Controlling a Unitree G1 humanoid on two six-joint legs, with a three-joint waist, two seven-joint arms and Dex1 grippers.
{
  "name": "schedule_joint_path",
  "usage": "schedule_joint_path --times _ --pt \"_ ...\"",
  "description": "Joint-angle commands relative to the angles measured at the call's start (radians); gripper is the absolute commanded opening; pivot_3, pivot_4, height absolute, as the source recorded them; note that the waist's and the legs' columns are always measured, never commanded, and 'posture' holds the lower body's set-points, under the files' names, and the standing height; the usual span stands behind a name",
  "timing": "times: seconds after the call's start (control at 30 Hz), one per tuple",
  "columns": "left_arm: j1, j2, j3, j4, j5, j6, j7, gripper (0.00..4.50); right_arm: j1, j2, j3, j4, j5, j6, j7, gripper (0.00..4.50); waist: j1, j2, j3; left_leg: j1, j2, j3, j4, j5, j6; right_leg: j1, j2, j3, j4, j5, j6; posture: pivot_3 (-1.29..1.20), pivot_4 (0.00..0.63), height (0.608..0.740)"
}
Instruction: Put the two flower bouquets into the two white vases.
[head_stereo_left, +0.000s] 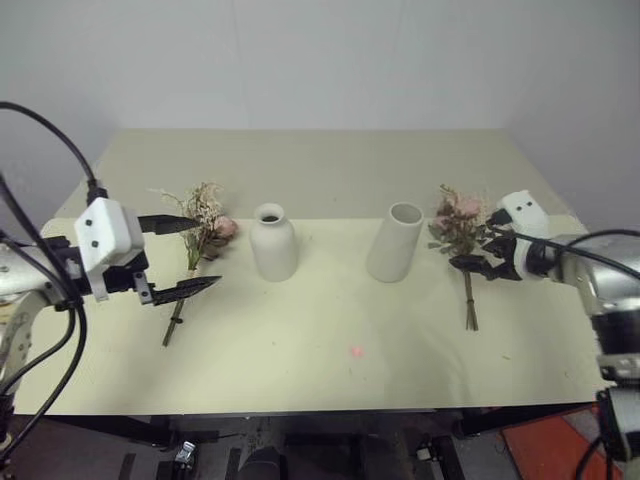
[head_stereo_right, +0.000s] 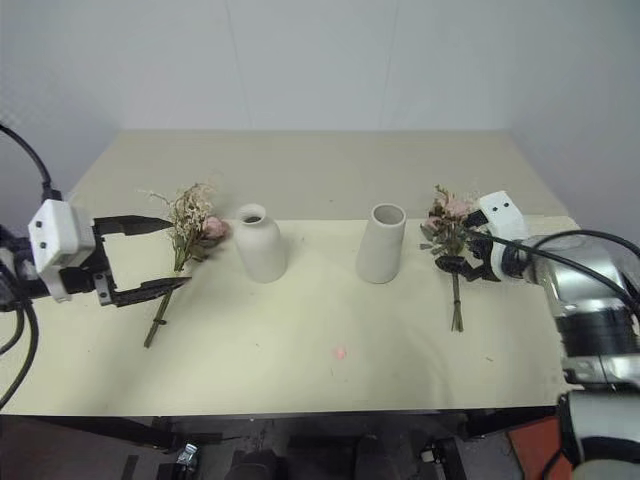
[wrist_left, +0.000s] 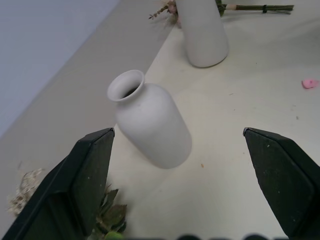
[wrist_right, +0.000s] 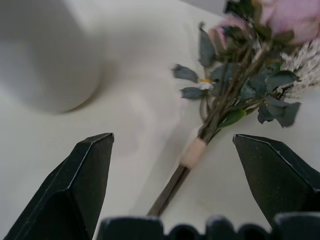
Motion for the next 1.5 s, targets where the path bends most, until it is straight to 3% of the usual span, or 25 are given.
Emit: schedule_joint_path --times 0.03,0.17,0.27,0.57,0.63,0.8,0.87,0.97,1.0,1.07,1.13,1.23,1.5 --pt "-0.017 -0.008 -0.015 -0.02 0.013 -0.02 0.012 4.5 -0.086 0.026 0.009 0.129 -0.054 -0.018 -0.024 4.47 0.0 0.0 0.0 -0.002 0.0 0.0 0.0 0.0 0.0 -0.002 0.0 0.0 0.0 0.0 0.0 0.0 0.15 0.74" --pt "-0.001 -0.017 -0.025 -0.022 0.02 -0.025 0.008 4.5 -0.147 0.074 0.03 0.258 -0.095 -0.046 -0.031 4.47 -0.004 0.0 0.0 -0.005 0.0 0.0 0.0 0.0 0.0 -0.004 0.0 0.0 0.0 0.001 0.0 0.0 0.15 0.74" --pt "0.008 -0.019 -0.021 -0.027 0.022 -0.025 0.006 4.5 -0.176 0.097 0.023 0.325 -0.116 -0.068 -0.041 3.91 -0.006 0.0 0.0 -0.005 0.0 0.0 0.0 0.0 0.0 -0.004 0.0 0.0 0.0 0.001 0.0 0.0 0.15 0.74" --pt "0.024 -0.016 -0.008 -0.04 0.018 -0.026 0.006 4.5 -0.225 0.115 0.029 0.418 -0.148 -0.085 -0.019 0.64 -0.007 0.0 0.0 -0.003 0.0 0.0 0.0 0.0 0.0 -0.003 0.001 0.0 0.002 0.001 0.0 0.0 0.15 0.74" --pt "0.021 -0.017 -0.008 -0.042 0.016 -0.024 0.008 4.5 -0.229 0.119 0.027 0.419 -0.159 -0.089 -0.031 0.12 -0.007 0.0 0.0 -0.003 0.0 0.0 0.0 0.0 0.0 -0.003 0.001 0.0 0.001 0.001 0.0 0.0 0.15 0.74" --pt "0.005 -0.02 -0.025 -0.025 0.029 -0.037 0.008 4.5 -0.19 0.132 -0.02 0.311 -0.18 -0.185 -0.131 0.12 -0.009 0.0 0.0 -0.002 0.0 0.0 0.0 0.0 0.0 -0.003 0.001 0.0 0.002 0.001 0.0 0.0 0.15 0.74" --pt "-0.005 -0.021 -0.029 -0.019 0.029 -0.039 0.006 4.5 -0.146 0.156 -0.115 0.192 -0.149 -0.343 -0.217 0.12 -0.008 0.0 0.0 -0.002 0.0 0.0 0.0 0.0 0.0 -0.003 0.001 0.0 0.002 0.001 0.0 0.0 0.15 0.74" --pt "-0.017 -0.029 -0.03 -0.005 0.03 -0.047 0.011 4.5 -0.065 0.266 -0.29 -0.003 -0.105 -0.737 -0.399 0.12 -0.012 0.0 0.0 -0.005 0.0 0.0 0.0 0.0 0.0 -0.006 0.001 0.0 0.004 0.002 0.0 0.0 0.15 0.74" --pt "-0.018 -0.032 -0.028 -0.001 0.028 -0.048 0.012 4.5 -0.057 0.3 -0.333 -0.068 -0.067 -0.766 -0.414 0.12 -0.012 0.001 0.0 -0.006 0.0 0.0 0.0 0.0 -0.001 -0.009 0.0 0.002 0.005 0.002 0.0 0.0 0.15 0.74" --pt "-0.016 -0.028 -0.028 0.005 0.031 -0.052 0.001 4.5 -0.06 0.343 -0.398 -0.168 0.054 -0.7 -0.378 0.12 -0.011 0.001 0.0 -0.009 0.0 0.0 0.001 0.001 -0.002 -0.014 0.0 0.002 0.014 0.002 0.0 0.0 0.15 0.74" --pt "-0.017 -0.027 -0.028 0.008 0.031 -0.053 -0.005 4.5 -0.039 0.388 -0.44 -0.245 0.219 -0.731 -0.241 0.12 -0.008 0.0 0.0 -0.01 0.0 0.0 0.001 0.001 -0.002 -0.014 0.001 0.002 0.014 0.002 0.0 0.0 0.15 0.74" --pt "-0.022 -0.029 -0.031 0.009 0.03 -0.051 -0.005 4.5 -0.04 0.458 -0.461 -0.303 0.323 -0.791 -0.193 0.12 -0.007 0.001 0.0 -0.009 0.001 -0.001 0.001 0.001 -0.002 -0.013 0.001 0.001 0.014 0.002 0.0 0.0 0.15 0.74" --pt "-0.01 -0.036 -0.035 -0.002 0.034 -0.047 0.004 4.5 -0.043 0.534 -0.377 -0.283 0.317 -0.793 -0.181 0.12 -0.012 0.001 0.0 -0.007 0.001 0.0 0.001 0.002 -0.002 -0.013 0.001 0.001 0.016 0.002 0.0 0.0 0.15 0.74"
